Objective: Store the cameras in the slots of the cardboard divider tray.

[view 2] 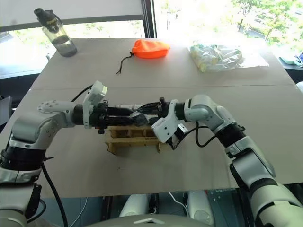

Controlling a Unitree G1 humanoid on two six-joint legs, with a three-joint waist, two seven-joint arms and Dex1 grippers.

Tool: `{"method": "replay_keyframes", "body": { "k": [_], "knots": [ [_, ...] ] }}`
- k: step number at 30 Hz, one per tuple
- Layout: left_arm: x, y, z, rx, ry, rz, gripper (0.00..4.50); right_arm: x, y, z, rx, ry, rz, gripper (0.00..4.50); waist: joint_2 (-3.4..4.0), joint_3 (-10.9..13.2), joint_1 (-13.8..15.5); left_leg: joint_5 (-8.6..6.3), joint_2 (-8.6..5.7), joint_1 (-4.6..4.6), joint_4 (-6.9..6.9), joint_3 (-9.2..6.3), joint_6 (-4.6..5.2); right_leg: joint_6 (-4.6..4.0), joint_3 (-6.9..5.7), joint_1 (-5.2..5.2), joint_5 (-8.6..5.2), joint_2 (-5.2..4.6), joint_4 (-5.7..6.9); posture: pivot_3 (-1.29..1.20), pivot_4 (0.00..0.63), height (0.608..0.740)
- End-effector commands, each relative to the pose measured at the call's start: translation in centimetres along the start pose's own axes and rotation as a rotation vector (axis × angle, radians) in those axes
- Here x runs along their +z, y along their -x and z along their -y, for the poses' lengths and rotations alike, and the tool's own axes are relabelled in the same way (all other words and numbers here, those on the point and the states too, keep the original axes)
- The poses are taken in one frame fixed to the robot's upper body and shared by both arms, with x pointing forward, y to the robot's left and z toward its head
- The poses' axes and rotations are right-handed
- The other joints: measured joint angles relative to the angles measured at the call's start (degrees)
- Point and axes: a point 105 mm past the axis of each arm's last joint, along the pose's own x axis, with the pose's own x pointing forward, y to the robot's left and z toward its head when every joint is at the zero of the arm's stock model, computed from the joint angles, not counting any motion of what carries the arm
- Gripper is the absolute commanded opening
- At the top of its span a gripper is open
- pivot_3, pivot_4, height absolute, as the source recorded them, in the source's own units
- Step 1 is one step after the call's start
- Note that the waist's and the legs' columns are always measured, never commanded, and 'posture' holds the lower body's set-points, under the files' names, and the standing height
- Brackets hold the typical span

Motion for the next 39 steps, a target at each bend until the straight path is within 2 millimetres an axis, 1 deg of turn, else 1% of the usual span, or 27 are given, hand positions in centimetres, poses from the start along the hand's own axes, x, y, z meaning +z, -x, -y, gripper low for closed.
{"method": "replay_keyframes", "body": {
  "k": [1, 10, 12, 13, 14, 16, 17, 23, 25, 27, 29, 31, 33, 35, 37, 39],
  "knots": [
    [0.8, -0.1, 0.4, -0.031, -0.027, 0.012, 0.69, 0.5, 0.2, 2.1, -0.074, 0.049, 0.009, 1.84, 0.0, 0.0, 0.0, 0.0, 0.0, 0.0, 0.0, 0.01, 0.0, 0.0, 0.01, 0.0, 0.0, 0.0, 0.0, 0.0, 0.15, 0.74],
    [0.7, -0.3, 0.5, -0.033, -0.032, 0.002, 0.69, 0.6, 0.4, 2.3, -0.087, 0.038, 0.01, 1.84, 0.0, 0.0, 0.0, 0.0, 0.0, 0.0, 0.01, 0.0, 0.0, 0.0, 0.01, 0.0, 0.0, -0.01, 0.0, 0.0, 0.15, 0.74],
    [0.8, -0.3, 0.4, -0.028, -0.037, 0.004, 0.69, 0.7, 0.4, 2.3, -0.093, 0.027, 0.015, 2.85, 0.0, 0.0, 0.0, 0.0, 0.01, 0.0, 0.01, 0.0, 0.0, 0.0, 0.01, 0.0, 0.0, -0.01, 0.01, 0.0, 0.15, 0.74],
    [0.9, -0.2, 0.4, -0.025, -0.04, 0.006, 0.69, 0.8, 0.5, 2.4, -0.095, 0.025, 0.016, 3.1, 0.0, 0.0, 0.0, 0.0, 0.02, 0.0, 0.01, 0.0, 0.0, 0.0, 0.01, 0.0, 0.0, -0.01, 0.01, 0.0, 0.15, 0.74],
    [0.9, -0.2, 0.4, -0.021, -0.042, 0.007, 0.69, 0.8, 0.6, 2.4, -0.1, 0.022, 0.019, 3.6, 0.0, 0.0, 0.0, 0.0, 0.03, 0.0, 0.01, 0.0, 0.0, 0.0, 0.01, 0.0, 0.0, -0.01, 0.02, 0.0, 0.15, 0.74],
    [1.0, -0.1, 0.3, -0.016, -0.046, 0.008, 0.69, 0.9, 0.7, 2.5, -0.11, 0.014, 0.022, 4.42, 0.0, 0.0, 0.0, 0.0, 0.02, 0.0, 0.01, -0.01, 0.0, 0.0, 0.01, 0.0, 0.0, -0.01, 0.01, 0.0, 0.15, 0.74],
    [1.0, 0.0, 0.3, -0.016, -0.046, 0.008, 0.69, 1.0, 0.8, 2.6, -0.114, 0.005, 0.025, 4.47, 0.0, 0.0, 0.0, 0.0, 0.03, 0.0, 0.01, -0.01, 0.0, 0.0, 0.01, 0.0, 0.0, -0.01, 0.01, 0.0, 0.15, 0.74],
    [1.0, 0.5, 0.2, 0.0, -0.048, 0.006, 0.69, 2.2, 0.8, 2.3, -0.113, -0.042, 0.058, 4.47, 0.0, 0.0, 0.1, 0.0, 0.04, -0.02, 0.01, -0.02, 0.0, 0.0, 0.01, 0.0, 0.0, -0.02, 0.0, 0.0, 0.15, 0.74],
    [1.1, 0.8, 0.2, 0.011, -0.052, 0.011, 0.69, 2.4, 1.1, 2.2, -0.118, -0.069, 0.061, 4.47, 0.0, 0.0, 0.1, 0.0, 0.03, -0.01, 0.01, -0.02, 0.0, 0.0, 0.01, 0.0, 0.0, -0.02, 0.01, 0.0, 0.15, 0.74],
    [1.2, 1.3, 0.2, 0.025, -0.069, 0.014, 0.69, 2.5, 1.8, 2.0, -0.12, -0.097, 0.054, 4.47, 0.0, 0.0, 0.1, 0.0, 0.04, 0.0, 0.01, -0.02, 0.0, 0.0, 0.01, 0.0, 0.0, -0.02, 0.01, 0.0, 0.15, 0.74],
    [1.1, 1.9, 0.4, 0.038, -0.084, 0.012, 0.69, 2.7, 3.0, 1.6, -0.13, -0.148, 0.048, 4.47, -0.01, 0.0, 0.1, 0.0, 0.06, -0.01, 0.01, -0.03, 0.0, 0.0, 0.01, 0.0, 0.0, -0.02, 0.01, 0.0, 0.15, 0.74],
    [0.4, 3.4, 0.9, 0.067, -0.101, -0.018, 0.69, 3.0, 5.2, 0.6, -0.148, -0.301, 0.031, 4.47, -0.01, 0.0, 0.2, 0.0, 0.1, -0.05, -0.02, -0.08, 0.0, 0.0, -0.02, 0.0, 0.0, -0.06, -0.04, 0.0, 0.15, 0.74],
    [-0.6, 4.8, 1.3, 0.089, -0.149, -0.092, 0.69, 3.4, 7.1, -0.6, -0.136, -0.473, 0.003, 4.47, -0.02, 0.0, 0.2, -0.01, 0.08, -0.09, -0.06, -0.1, 0.01, 0.0, -0.06, -0.01, 0.0, -0.15, -0.07, 0.0, 0.15, 0.74],
    [-1.0, 6.0, 0.9, 0.122, -0.207, -0.153, 0.69, 3.7, 8.7, -1.5, -0.129, -0.63, -0.018, 4.47, 0.0, 0.1, 0.5, -0.01, 0.05, -0.12, -0.05, -0.13, 0.01, 0.0, -0.1, -0.02, -0.01, -0.23, -0.08, 0.0, 0.15, 0.74],
    [-0.9, 6.5, 0.7, 0.116, -0.246, -0.167, 0.69, 3.9, 10.0, -1.7, -0.159, -0.752, -0.034, 4.47, -0.01, 0.1, 0.6, -0.01, 0.03, -0.04, -0.04, -0.14, 0.02, -0.01, -0.17, 0.03, -0.02, -0.23, -0.07, 0.0, 0.15, 0.74],
    [-0.6, 6.4, 0.8, 0.097, -0.279, -0.173, 0.69, 4.0, 11.1, -2.5, -0.158, -0.854, -0.057, 4.47, -0.02, 0.1, 0.7, -0.01, 0.03, -0.02, -0.02, -0.13, 0.03, -0.08, -0.15, 0.04, -0.07, -0.21, -0.06, 0.0, 0.15, 0.74]
  ]
}}
